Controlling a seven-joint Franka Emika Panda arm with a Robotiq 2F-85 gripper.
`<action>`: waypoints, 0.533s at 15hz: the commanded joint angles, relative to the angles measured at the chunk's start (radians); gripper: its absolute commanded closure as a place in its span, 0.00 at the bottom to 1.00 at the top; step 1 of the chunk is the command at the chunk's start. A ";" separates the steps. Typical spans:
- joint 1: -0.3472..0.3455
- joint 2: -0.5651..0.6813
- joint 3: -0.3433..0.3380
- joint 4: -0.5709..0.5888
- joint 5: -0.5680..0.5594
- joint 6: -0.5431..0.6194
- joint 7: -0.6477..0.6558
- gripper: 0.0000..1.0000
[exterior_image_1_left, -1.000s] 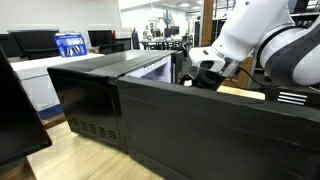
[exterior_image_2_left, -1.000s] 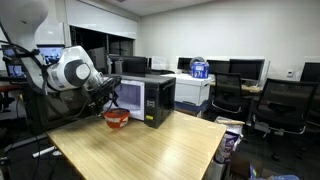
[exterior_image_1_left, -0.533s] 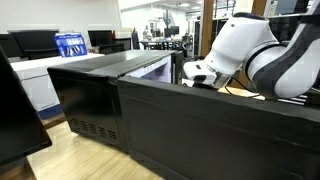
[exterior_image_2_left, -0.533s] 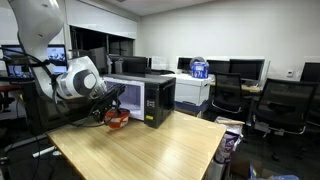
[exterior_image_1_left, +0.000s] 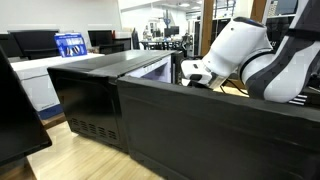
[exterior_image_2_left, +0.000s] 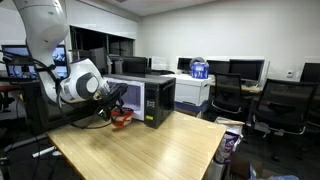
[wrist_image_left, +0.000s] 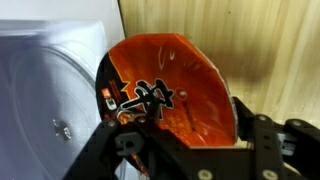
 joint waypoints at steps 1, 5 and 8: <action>0.014 0.004 0.005 0.006 0.040 -0.003 -0.010 0.57; 0.033 -0.009 -0.020 -0.031 0.040 -0.005 -0.011 0.81; 0.056 -0.019 -0.046 -0.051 0.046 -0.006 -0.012 1.00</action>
